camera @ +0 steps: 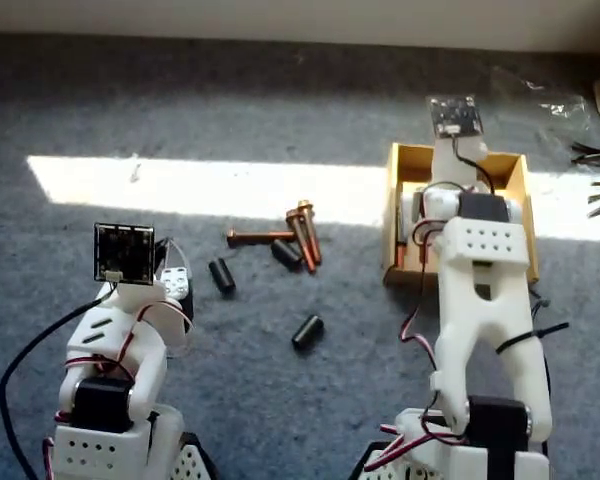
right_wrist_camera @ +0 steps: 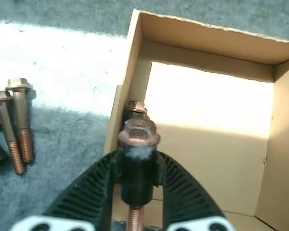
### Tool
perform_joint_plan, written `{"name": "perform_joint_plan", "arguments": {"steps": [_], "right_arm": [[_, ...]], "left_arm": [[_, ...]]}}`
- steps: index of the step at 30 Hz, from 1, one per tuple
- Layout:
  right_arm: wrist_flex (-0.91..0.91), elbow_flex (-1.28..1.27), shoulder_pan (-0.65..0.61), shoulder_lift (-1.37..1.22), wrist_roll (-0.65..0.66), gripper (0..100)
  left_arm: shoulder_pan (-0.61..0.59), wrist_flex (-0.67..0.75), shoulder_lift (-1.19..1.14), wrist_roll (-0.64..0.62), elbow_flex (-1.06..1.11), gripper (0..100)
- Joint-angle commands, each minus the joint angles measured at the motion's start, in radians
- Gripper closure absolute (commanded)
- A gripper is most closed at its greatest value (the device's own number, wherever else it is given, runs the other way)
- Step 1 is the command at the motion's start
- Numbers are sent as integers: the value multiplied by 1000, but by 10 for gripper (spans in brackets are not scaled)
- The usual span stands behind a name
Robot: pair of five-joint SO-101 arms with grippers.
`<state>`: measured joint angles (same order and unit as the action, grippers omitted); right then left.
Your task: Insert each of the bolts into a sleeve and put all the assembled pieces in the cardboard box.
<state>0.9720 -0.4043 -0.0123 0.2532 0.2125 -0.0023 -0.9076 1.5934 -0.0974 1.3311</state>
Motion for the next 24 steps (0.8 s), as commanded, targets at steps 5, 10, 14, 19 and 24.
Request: {"name": "perform_joint_plan", "arguments": {"steps": [5, 10, 14, 19, 24], "right_arm": [[2, 203, 18, -189, -3, 994], [2, 308, 56, -355, -6, 994], [2, 358, 76, -464, -2, 994], [2, 372, 73, -539, -2, 993], [1, 372, 73, -564, -2, 991]], "left_arm": [[-13, 18, -1, -5, 5, 995], [-13, 18, -1, -5, 7, 994], [-13, 18, -1, -5, 8, 994], [-13, 31, -1, -5, 12, 994], [-13, 52, 1, -3, 31, 994]]}}
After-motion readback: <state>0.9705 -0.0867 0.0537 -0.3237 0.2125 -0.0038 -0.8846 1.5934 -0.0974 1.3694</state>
